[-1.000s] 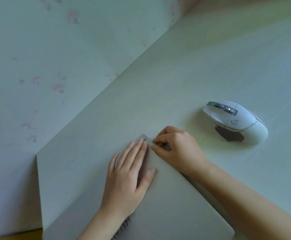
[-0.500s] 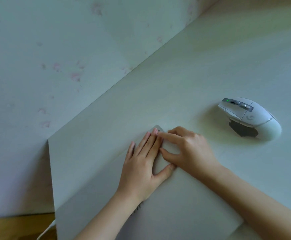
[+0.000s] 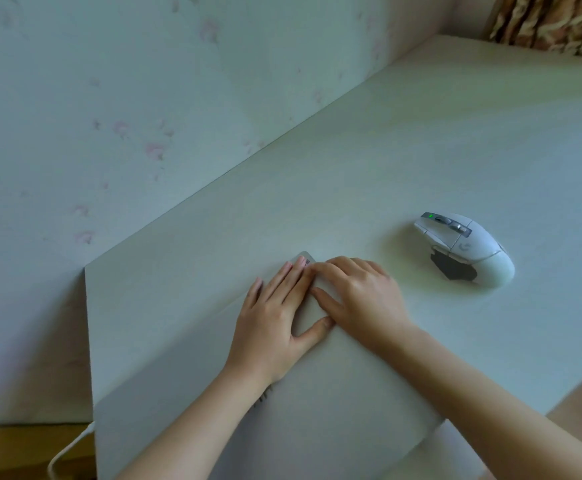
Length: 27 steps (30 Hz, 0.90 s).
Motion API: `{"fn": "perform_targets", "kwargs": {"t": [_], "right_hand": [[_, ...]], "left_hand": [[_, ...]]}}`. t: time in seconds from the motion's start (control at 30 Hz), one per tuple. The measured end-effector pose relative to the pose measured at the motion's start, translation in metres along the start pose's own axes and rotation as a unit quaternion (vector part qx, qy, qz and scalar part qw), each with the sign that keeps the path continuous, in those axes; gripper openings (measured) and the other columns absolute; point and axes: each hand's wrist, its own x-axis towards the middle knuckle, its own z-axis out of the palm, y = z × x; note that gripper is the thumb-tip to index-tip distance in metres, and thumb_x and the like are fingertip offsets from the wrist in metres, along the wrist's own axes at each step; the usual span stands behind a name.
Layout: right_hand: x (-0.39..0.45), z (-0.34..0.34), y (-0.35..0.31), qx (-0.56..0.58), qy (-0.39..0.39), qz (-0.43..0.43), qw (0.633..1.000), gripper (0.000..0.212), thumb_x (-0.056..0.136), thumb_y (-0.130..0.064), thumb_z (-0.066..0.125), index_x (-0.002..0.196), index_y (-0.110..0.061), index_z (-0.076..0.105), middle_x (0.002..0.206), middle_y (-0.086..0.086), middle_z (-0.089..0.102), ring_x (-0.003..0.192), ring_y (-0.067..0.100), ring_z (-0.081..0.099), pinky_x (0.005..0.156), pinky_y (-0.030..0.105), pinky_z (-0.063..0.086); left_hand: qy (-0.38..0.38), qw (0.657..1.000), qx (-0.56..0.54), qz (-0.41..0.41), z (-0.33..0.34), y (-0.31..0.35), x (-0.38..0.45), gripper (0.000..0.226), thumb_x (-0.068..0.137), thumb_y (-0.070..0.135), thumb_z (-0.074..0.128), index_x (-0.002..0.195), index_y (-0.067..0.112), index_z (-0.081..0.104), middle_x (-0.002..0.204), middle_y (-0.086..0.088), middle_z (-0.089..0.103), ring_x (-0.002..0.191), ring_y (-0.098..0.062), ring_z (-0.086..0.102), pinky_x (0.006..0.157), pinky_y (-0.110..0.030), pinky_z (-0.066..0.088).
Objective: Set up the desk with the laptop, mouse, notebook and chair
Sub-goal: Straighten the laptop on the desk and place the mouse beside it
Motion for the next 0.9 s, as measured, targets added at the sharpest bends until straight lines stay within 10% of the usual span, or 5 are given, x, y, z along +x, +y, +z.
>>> {"fn": "perform_targets", "kwargs": {"t": [0.27,0.53,0.9], "right_hand": [[-0.005,-0.029,0.024,-0.143,0.037,-0.098,0.984,0.028,0.081,-0.026,0.058,0.106,-0.015,0.066,0.112,0.007,0.066,0.111,0.028,0.058,0.097,0.048,0.041],[-0.021,-0.082,0.092,-0.25,0.002,0.028,0.968,0.045,0.082,-0.03,0.053,0.126,-0.02,0.054,0.139,0.013,0.046,0.132,0.036,0.036,0.1,0.068,0.025],[-0.03,-0.076,0.062,-0.038,-0.008,0.14,0.989,0.037,0.089,-0.032,0.059,0.126,-0.032,0.057,0.133,0.004,0.052,0.108,0.03,0.055,0.081,0.042,0.05]], "left_hand": [[0.034,0.999,0.023,-0.016,0.001,0.003,-0.002,0.063,0.086,0.061,0.036,0.139,0.026,0.048,0.15,0.011,0.037,0.137,-0.006,0.034,0.107,-0.039,0.029],[0.038,0.992,-0.018,-0.115,0.024,0.042,-0.009,0.074,0.086,0.061,0.017,0.147,0.021,0.032,0.158,0.005,0.021,0.145,-0.013,0.016,0.115,-0.053,0.008],[0.014,0.99,-0.088,-0.109,0.017,0.043,-0.011,0.077,0.085,0.064,0.013,0.15,0.025,0.023,0.159,0.009,0.012,0.145,-0.005,0.005,0.117,-0.051,0.002]]}}
